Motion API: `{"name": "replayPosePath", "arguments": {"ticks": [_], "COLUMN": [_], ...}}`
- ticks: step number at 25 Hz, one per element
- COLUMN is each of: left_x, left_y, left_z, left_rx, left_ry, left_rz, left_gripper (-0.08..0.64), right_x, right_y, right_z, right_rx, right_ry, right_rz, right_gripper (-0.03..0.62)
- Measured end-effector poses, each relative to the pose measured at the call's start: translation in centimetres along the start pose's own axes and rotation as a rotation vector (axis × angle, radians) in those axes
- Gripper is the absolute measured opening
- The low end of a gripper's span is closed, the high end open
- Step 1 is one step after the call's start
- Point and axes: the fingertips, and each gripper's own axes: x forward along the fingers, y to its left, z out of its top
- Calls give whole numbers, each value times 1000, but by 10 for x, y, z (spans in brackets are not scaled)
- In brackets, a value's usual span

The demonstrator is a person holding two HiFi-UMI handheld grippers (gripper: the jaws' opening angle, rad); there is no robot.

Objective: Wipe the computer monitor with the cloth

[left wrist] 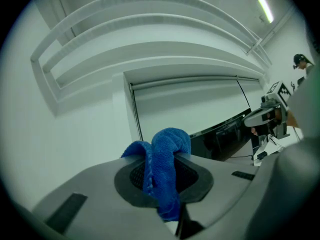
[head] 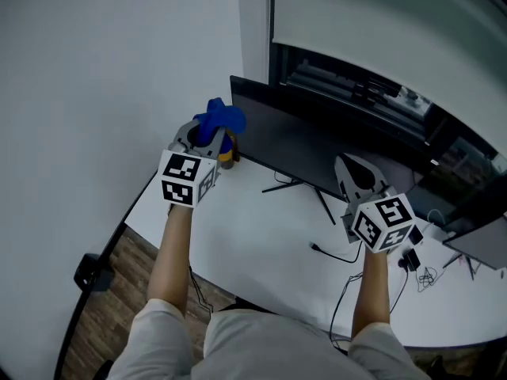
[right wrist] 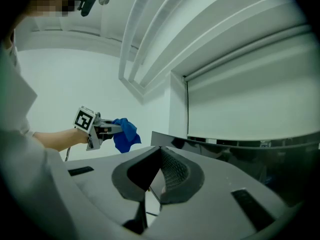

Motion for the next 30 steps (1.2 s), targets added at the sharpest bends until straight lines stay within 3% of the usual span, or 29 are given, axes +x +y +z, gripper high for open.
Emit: {"name": "replayPosePath", "arguments": {"ticks": [6, 12, 19, 30], "left_x": [67, 126, 165, 184], "left_y": [69, 93, 62, -28], "left_z": [13, 15, -6, 15], "left_rx": [11, 37, 14, -10], "left_ry": [-53, -13, 78, 67], "left_rz": [-3, -76, -207, -317], "left_gripper": [57, 57, 57, 57], "right_x": [27, 24, 18, -33], "right_y": [-9, -21, -28, -60], "right_z": [-3, -7, -10, -26], "right_rx": [-24, 4, 15, 14], "right_ry": [21, 21, 44, 74], "right_rz": [-142, -232, -269, -318], "right_gripper": [14, 14, 14, 15]}}
